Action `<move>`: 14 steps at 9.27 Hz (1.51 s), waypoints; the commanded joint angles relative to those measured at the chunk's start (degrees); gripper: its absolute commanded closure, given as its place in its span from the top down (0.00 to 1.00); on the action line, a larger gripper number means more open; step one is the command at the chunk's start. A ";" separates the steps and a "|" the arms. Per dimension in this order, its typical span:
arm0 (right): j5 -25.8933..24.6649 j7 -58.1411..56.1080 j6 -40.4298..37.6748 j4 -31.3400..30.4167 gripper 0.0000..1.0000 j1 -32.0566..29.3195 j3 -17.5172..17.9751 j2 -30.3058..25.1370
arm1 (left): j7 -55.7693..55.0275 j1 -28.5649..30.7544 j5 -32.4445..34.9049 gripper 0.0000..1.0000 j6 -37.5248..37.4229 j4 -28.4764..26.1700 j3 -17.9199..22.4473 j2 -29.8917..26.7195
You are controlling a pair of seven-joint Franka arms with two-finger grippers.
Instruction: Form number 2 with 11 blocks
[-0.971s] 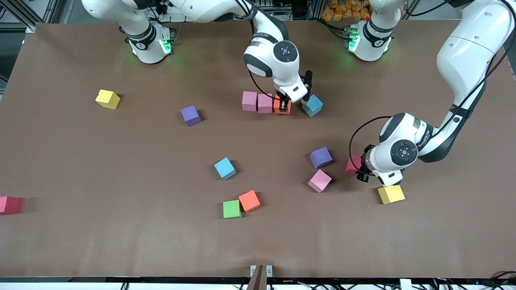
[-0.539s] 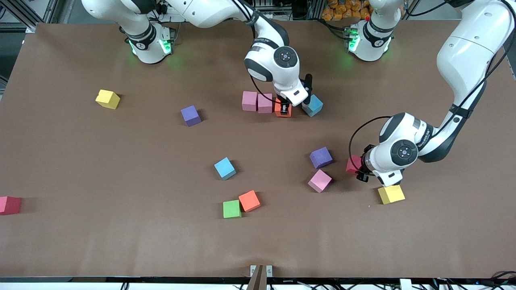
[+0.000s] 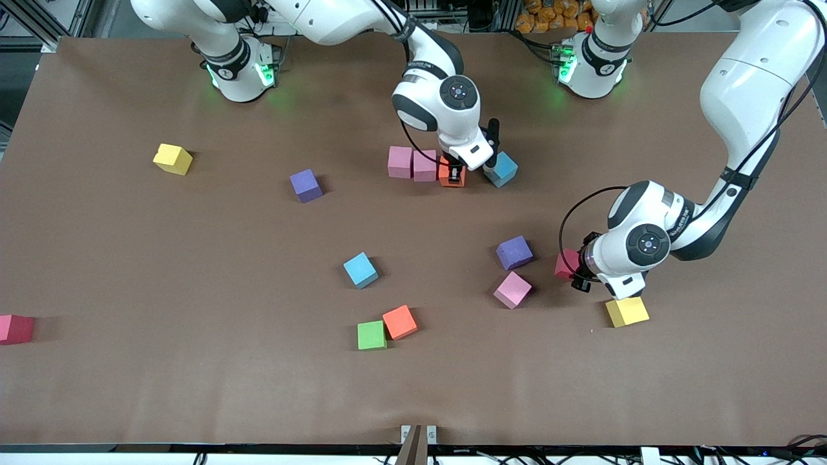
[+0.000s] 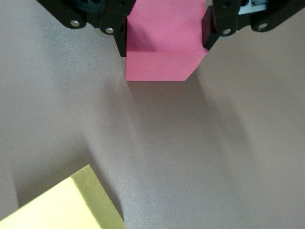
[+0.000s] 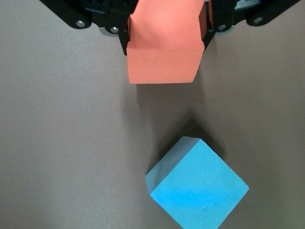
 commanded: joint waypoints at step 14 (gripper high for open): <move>0.06 0.02 -4.54 1.29 0.00 0.45 0.71 1.90 | 3.92 -1.06 -1.15 0.00 -0.25 1.78 -0.38 -0.80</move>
